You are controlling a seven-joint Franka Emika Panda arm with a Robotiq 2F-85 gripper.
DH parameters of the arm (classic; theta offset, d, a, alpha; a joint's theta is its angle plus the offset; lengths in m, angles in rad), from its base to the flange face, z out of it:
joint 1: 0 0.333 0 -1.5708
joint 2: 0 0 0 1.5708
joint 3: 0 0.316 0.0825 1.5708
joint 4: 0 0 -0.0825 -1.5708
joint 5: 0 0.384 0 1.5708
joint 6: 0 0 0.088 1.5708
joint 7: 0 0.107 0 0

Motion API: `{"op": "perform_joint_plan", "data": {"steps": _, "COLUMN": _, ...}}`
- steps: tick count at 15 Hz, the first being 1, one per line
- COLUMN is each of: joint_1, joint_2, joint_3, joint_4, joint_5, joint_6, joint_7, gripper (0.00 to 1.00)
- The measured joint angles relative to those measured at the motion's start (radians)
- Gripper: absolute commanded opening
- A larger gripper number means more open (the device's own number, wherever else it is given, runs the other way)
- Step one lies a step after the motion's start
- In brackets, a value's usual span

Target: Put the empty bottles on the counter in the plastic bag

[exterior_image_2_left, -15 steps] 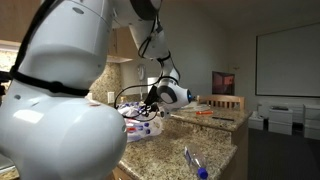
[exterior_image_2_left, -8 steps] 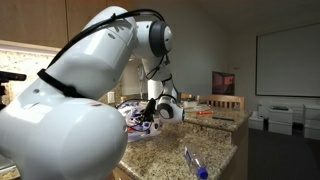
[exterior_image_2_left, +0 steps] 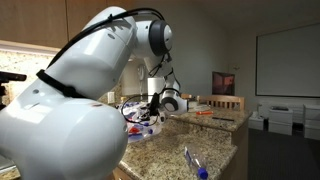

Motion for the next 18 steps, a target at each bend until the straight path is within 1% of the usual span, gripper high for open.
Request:
{"op": "perform_joint_plan", "data": {"steps": 2, "joint_1": -0.004, "joint_2": -0.099, "joint_3": -0.030, "joint_4": -0.052, "joint_5": -0.020, "joint_6": 0.056, "joint_7": 0.000, "gripper": 1.00}}
{"op": "perform_joint_plan", "data": {"steps": 5, "joint_1": -0.016, "joint_2": -0.274, "joint_3": -0.067, "joint_4": -0.169, "joint_5": -0.047, "joint_6": 0.167, "joint_7": -0.002, "gripper": 1.00}}
{"op": "perform_joint_plan", "data": {"steps": 9, "joint_1": -0.037, "joint_2": -0.499, "joint_3": -0.090, "joint_4": -0.376, "joint_5": -0.123, "joint_6": 0.353, "joint_7": -0.002, "gripper": 1.00}}
{"op": "perform_joint_plan", "data": {"steps": 12, "joint_1": -0.061, "joint_2": -0.667, "joint_3": -0.089, "joint_4": -0.545, "joint_5": -0.155, "joint_6": 0.513, "joint_7": 0.013, "gripper": 1.00}}
{"op": "perform_joint_plan", "data": {"steps": 15, "joint_1": -0.088, "joint_2": -0.813, "joint_3": -0.064, "joint_4": -0.658, "joint_5": -0.269, "joint_6": 0.666, "joint_7": 0.126, "gripper": 1.00}}
{"op": "perform_joint_plan", "data": {"steps": 18, "joint_1": -0.126, "joint_2": -0.895, "joint_3": -0.008, "joint_4": -0.712, "joint_5": -0.420, "joint_6": 0.804, "joint_7": 0.303, "gripper": 1.00}}
